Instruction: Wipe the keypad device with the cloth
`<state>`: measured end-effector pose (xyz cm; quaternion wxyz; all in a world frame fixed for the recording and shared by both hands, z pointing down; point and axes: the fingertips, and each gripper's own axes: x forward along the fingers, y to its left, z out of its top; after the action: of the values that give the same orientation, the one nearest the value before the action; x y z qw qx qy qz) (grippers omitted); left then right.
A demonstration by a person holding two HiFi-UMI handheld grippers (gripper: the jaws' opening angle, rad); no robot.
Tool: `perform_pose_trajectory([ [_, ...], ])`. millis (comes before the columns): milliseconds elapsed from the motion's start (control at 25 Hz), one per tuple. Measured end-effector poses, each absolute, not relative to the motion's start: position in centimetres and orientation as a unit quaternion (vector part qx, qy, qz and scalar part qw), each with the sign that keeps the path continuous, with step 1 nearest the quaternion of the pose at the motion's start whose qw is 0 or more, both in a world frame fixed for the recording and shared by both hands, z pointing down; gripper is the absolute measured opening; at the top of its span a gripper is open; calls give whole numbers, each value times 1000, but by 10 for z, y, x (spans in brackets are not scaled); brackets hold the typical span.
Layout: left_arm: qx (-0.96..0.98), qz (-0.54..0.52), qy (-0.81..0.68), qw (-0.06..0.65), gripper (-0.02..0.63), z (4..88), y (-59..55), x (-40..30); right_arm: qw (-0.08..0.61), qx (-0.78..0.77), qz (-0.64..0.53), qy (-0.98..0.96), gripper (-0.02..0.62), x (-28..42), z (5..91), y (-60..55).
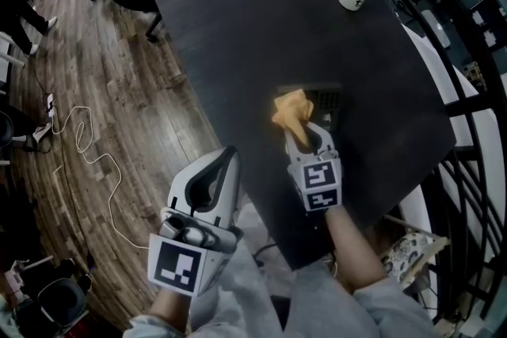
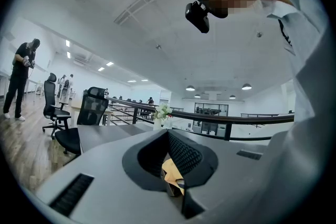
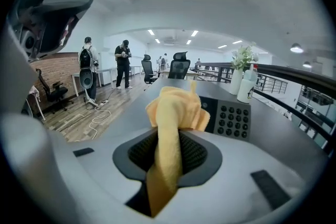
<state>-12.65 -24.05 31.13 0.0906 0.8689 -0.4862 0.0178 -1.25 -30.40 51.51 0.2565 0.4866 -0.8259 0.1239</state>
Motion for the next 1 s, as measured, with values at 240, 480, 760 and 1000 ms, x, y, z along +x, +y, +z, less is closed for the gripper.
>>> perform_pose_trajectory([
  [240, 871, 16, -482, 88, 14, 310, -241, -126, 266, 522, 134, -799, 100, 25, 524, -306],
  [480, 871, 16, -483, 86, 14, 306, -238, -128, 267, 563, 142, -769, 101, 68, 525, -308],
  [760, 872, 16, -482, 87, 14, 307, -238, -128, 263, 593, 153, -745, 101, 93, 529, -309],
  [1000, 872, 17, -480, 88, 14, 309, -238, -130, 259, 596, 173, -740, 101, 83, 540, -299],
])
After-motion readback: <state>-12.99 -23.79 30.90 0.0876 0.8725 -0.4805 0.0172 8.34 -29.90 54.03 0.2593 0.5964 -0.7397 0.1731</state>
